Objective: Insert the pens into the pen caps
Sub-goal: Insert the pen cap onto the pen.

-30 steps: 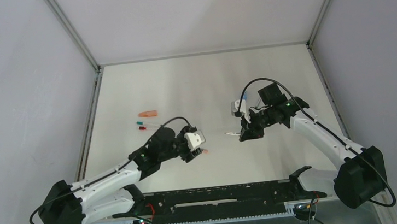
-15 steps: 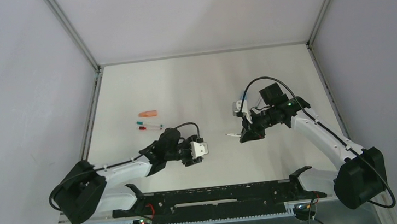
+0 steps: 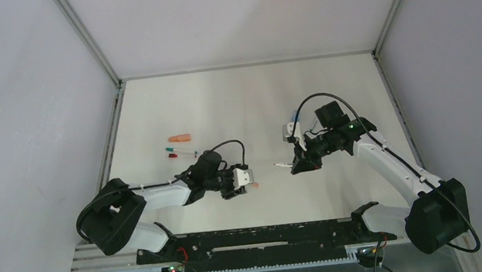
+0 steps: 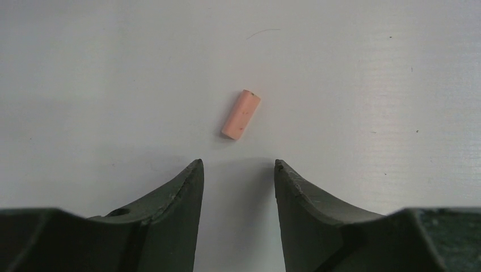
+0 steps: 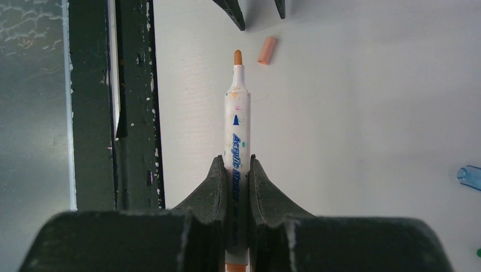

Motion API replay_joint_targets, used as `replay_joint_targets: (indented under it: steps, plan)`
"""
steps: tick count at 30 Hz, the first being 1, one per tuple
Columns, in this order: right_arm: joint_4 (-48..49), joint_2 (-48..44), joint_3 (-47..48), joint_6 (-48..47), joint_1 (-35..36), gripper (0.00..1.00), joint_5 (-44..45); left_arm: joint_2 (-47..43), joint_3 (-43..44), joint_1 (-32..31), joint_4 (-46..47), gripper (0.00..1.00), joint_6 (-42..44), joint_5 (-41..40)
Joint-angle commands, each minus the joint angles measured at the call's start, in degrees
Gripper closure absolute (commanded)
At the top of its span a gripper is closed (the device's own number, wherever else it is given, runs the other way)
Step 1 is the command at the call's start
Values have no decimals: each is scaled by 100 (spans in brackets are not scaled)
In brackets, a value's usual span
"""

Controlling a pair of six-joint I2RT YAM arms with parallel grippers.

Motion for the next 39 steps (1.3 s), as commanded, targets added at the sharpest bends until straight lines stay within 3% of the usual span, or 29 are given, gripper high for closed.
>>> replay_joint_targets:
  steps: [1,12,17,24,30,33,39]
  plan:
    - [-47,33,191,-104,-34,100,-157,132,328,42,-60,47,211,441]
    - [-42,39,191,-83,-50,100,-114,820,929,39,-225,51,130,1008]
    - [-42,39,191,-90,-55,100,-104,1125,1233,34,-625,62,231,1105]
    - [-68,31,191,-128,-78,100,-122,1261,1283,-13,-828,69,346,1073]
    - [-147,39,191,-264,-87,100,-113,1458,1376,-64,-1090,90,377,1067]
    - [-254,33,183,-519,-97,100,-113,1402,1262,-72,-970,100,176,1091]
    - [-83,-258,-145,-1045,46,100,167,806,588,-203,266,100,-881,659]
